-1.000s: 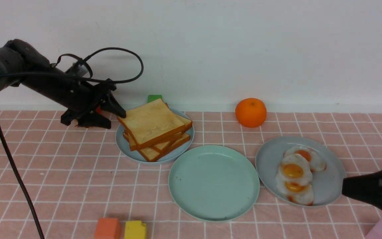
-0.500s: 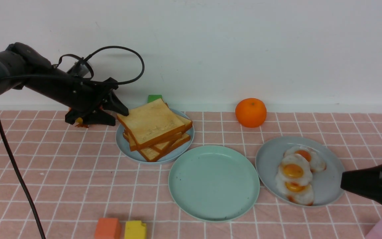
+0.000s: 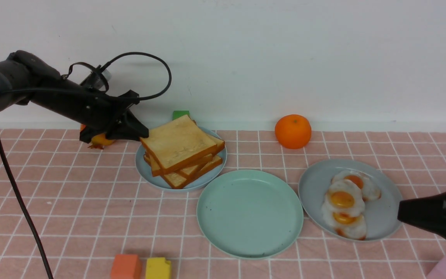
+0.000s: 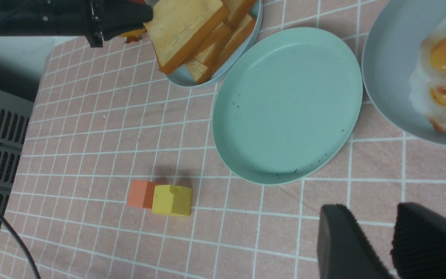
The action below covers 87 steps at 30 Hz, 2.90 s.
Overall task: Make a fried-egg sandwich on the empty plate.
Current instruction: Use the left arm to grab a slice of bread, then use the left arm to put a slice of bread into the empty plate in the middle, then use the right arm to grab a fried egg
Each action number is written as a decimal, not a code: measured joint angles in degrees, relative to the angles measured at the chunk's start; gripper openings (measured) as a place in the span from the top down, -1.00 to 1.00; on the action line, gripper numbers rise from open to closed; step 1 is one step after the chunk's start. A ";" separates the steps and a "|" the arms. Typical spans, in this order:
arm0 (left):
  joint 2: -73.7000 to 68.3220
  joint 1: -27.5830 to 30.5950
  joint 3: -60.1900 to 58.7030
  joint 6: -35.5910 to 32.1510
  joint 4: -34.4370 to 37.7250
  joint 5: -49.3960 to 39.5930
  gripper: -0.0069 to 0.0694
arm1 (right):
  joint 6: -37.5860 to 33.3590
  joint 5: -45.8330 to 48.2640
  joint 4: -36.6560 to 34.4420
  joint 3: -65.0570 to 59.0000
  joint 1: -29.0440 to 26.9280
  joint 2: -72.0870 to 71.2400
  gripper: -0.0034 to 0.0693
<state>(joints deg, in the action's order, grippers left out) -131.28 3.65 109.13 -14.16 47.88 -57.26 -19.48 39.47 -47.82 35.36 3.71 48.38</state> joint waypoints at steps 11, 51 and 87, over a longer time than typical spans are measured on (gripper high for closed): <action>9.24 -0.49 5.75 -9.10 1.28 -10.48 0.66 | -0.06 1.72 1.96 0.00 0.00 0.00 0.25; 1.48 -19.05 7.73 -6.66 -11.52 -12.29 -0.43 | 14.31 -1.15 11.39 9.95 -7.02 24.25 -0.31; 33.21 -15.96 -15.99 -0.60 -18.63 -12.95 -0.44 | -26.78 -13.15 -35.43 15.09 -8.42 58.74 0.53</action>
<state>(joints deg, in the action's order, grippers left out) -98.08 -12.31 93.14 -14.77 29.25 -70.21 -46.26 26.33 -83.25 50.45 -4.72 107.12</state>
